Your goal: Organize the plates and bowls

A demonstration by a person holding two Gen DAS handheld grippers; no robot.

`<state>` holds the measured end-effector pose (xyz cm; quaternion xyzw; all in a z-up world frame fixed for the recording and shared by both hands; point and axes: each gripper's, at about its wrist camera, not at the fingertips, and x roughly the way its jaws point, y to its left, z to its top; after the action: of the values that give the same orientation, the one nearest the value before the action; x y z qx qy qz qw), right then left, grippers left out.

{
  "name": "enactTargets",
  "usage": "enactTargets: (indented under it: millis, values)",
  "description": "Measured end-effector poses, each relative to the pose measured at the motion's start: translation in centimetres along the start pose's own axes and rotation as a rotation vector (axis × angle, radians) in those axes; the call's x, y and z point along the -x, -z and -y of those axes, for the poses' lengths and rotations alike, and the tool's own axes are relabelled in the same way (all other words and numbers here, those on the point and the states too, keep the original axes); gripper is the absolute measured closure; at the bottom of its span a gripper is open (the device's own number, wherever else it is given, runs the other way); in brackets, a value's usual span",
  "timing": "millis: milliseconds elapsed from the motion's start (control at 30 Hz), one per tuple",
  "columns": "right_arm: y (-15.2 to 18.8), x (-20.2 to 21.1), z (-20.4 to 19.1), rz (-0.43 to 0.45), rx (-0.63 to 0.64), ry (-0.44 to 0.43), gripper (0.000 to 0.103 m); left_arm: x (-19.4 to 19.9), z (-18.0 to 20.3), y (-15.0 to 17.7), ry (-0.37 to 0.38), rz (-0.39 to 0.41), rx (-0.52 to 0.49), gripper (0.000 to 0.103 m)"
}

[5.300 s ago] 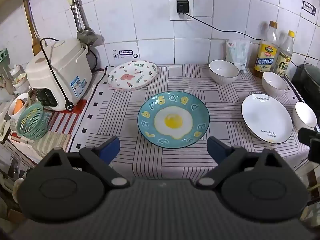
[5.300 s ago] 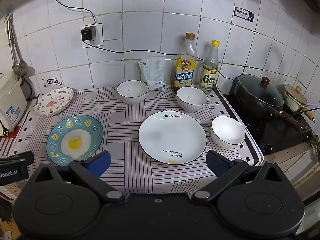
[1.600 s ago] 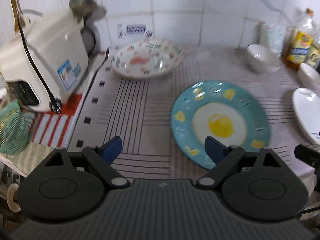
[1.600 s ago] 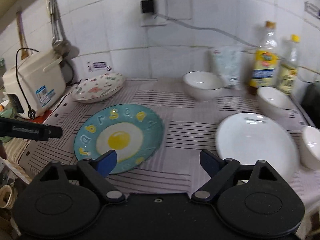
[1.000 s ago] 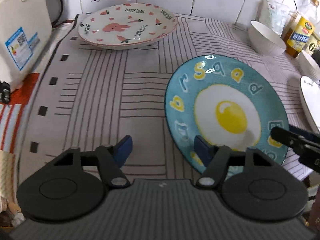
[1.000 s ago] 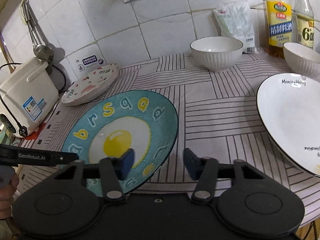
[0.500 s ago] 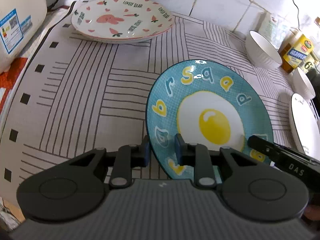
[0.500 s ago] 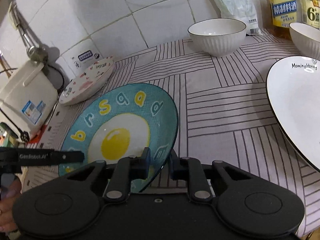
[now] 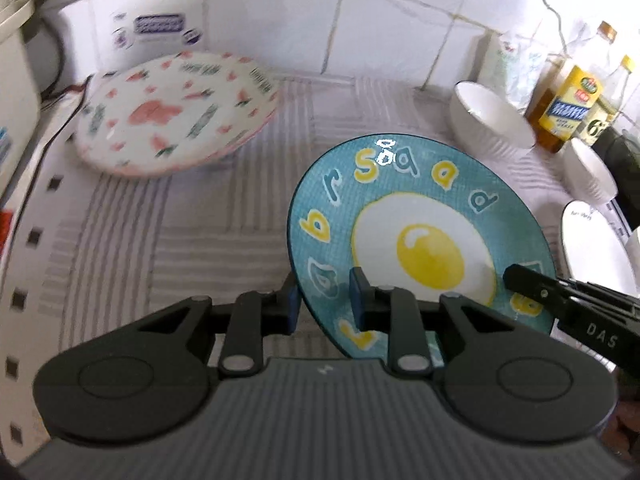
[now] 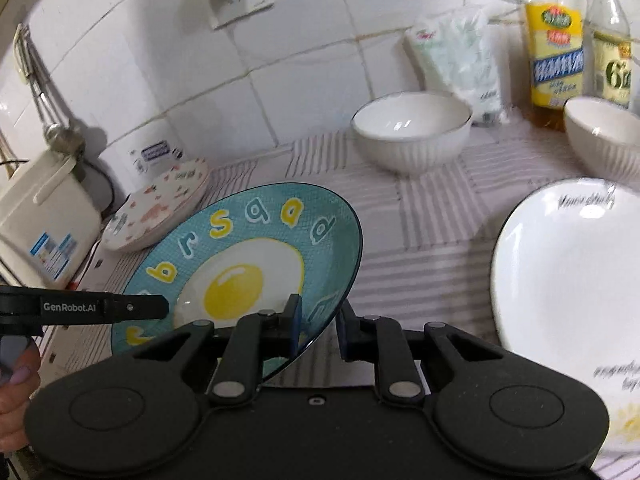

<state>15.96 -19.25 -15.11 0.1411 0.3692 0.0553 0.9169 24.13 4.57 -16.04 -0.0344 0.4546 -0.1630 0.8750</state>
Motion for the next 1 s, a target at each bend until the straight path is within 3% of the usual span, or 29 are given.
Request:
enactTargets:
  millis: [233,467,567,667,733,833,933,1000]
  values:
    - [-1.6,-0.4,2.0,-0.011,-0.013,0.035,0.081,-2.1,1.9,-1.9,0.039,-0.018,-0.041,0.08]
    - [-1.3,-1.5,2.8,-0.054,0.001,0.068,0.081,-4.4,2.0,-1.7,0.063,-0.11,0.003,0.08]
    - [-1.7,-1.7,3.2,-0.068,-0.008,0.083,0.081,-4.3,2.2,-1.4,0.074,-0.11,0.007,0.08]
    - [-2.0,-2.1,2.1,-0.132,0.06,0.163,0.077,-4.6,2.2,-1.0,0.062,-0.126,0.031,0.081]
    - [-2.6,-1.0,1.2,-0.132,0.112,0.21,0.077,-4.4,2.9,-0.8,0.034,-0.108,-0.004,0.08]
    - [-3.8,1.6,1.2,-0.095,0.065,0.175,0.071,-3.8,3.6,-0.2,0.005,-0.104,-0.013,0.077]
    - [-4.5,4.0,1.6,-0.094,0.073,0.165,0.068,-3.2,4.1,0.2,-0.026,-0.122,-0.016,0.065]
    - [-4.7,5.9,2.2,-0.086,0.064,0.172,0.059,-2.4,4.4,0.4,-0.049,-0.126,-0.036,0.061]
